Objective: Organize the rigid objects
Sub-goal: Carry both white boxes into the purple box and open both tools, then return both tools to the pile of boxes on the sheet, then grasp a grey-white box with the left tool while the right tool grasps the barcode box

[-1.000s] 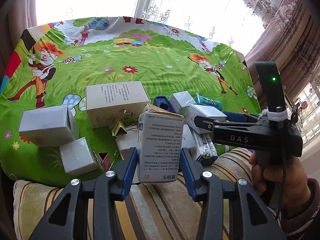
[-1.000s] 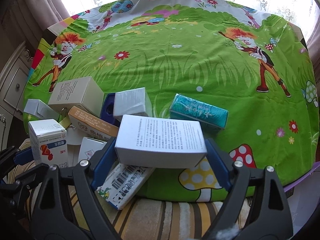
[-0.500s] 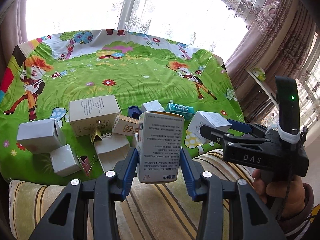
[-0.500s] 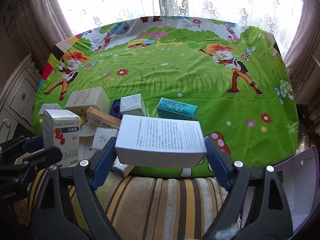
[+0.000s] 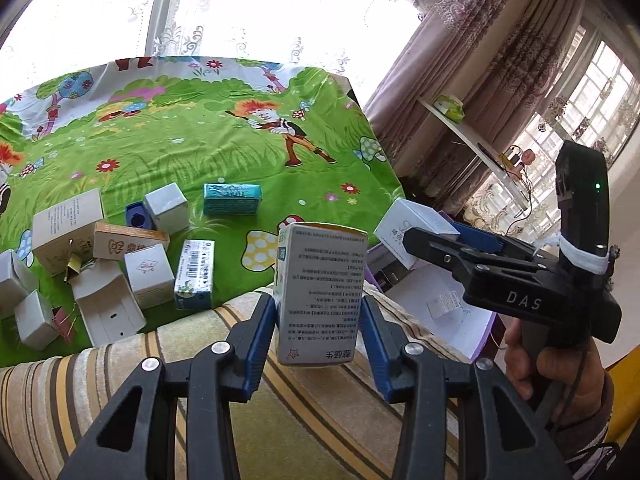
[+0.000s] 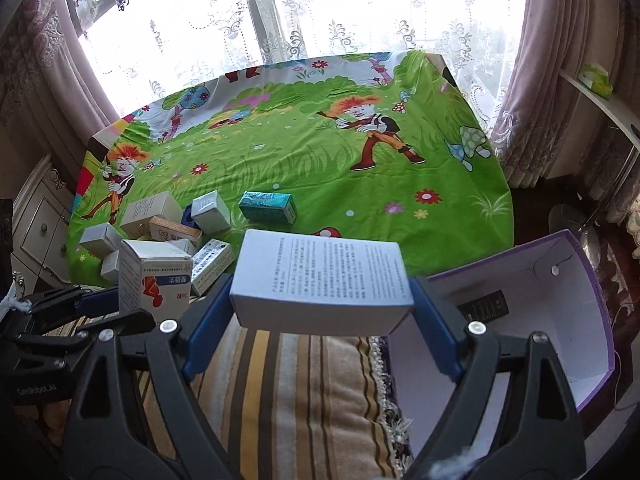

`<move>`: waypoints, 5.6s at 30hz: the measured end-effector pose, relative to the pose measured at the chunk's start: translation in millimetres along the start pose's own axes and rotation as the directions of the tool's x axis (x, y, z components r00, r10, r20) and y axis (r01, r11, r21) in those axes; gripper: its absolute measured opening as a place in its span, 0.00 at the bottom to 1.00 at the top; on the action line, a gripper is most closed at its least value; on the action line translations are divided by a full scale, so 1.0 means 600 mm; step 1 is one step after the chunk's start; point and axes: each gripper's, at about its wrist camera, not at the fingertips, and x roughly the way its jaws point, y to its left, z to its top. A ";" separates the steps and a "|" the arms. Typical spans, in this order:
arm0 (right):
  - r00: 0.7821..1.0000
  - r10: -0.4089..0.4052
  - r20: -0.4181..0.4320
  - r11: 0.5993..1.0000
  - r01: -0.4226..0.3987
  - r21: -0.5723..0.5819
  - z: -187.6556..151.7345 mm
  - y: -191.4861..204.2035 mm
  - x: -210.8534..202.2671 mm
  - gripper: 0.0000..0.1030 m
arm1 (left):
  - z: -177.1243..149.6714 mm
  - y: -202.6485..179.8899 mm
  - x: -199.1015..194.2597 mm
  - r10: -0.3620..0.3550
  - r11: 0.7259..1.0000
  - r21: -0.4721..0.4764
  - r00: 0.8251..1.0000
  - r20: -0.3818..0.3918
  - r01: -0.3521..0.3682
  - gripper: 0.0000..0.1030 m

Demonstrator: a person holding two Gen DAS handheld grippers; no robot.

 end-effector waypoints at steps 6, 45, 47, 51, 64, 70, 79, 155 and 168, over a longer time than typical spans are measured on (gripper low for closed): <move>0.996 -0.076 0.034 0.995 0.074 0.073 -0.015 -0.076 -0.045 0.85 | -0.006 -0.066 0.028 -0.072 0.995 0.068 0.996 -0.049 0.076 0.43; 0.968 -0.248 0.046 0.960 0.240 0.146 -0.019 -0.128 -0.089 0.89 | 0.005 -0.051 -0.031 -0.114 0.992 0.053 0.990 0.079 0.110 0.73; 0.971 -0.234 0.047 0.966 0.226 0.128 -0.016 -0.113 -0.086 0.89 | 0.007 -0.027 -0.043 -0.093 0.996 0.024 0.991 0.096 0.091 0.73; 0.979 -0.199 0.042 0.977 0.194 0.092 -0.009 -0.080 -0.073 0.89 | 0.004 0.033 -0.071 -0.026 0.998 -0.051 0.991 0.128 0.033 0.73; 0.999 -0.031 -0.006 0.999 0.031 -0.017 0.017 0.042 -0.013 0.89 | -0.034 0.249 -0.154 0.206 0.936 -0.316 0.971 0.125 -0.158 0.73; 0.999 0.025 -0.037 0.997 -0.028 -0.069 0.031 0.100 0.016 0.89 | -0.044 0.322 -0.160 0.242 0.874 -0.446 0.969 0.052 -0.194 0.73; 0.990 0.081 -0.116 0.990 -0.093 -0.107 0.050 0.170 0.075 0.89 | -0.027 0.391 -0.136 0.225 0.808 -0.551 0.974 -0.037 -0.208 0.73; 0.966 0.108 -0.236 0.991 -0.124 -0.050 0.037 0.196 0.212 0.36 | -0.013 0.327 -0.103 0.265 0.853 -0.485 0.960 0.088 -0.191 0.50; 0.986 0.115 -0.116 0.993 -0.113 0.029 0.022 0.094 0.094 0.36 | 0.015 0.160 -0.030 0.080 0.945 -0.321 0.996 0.039 -0.063 0.50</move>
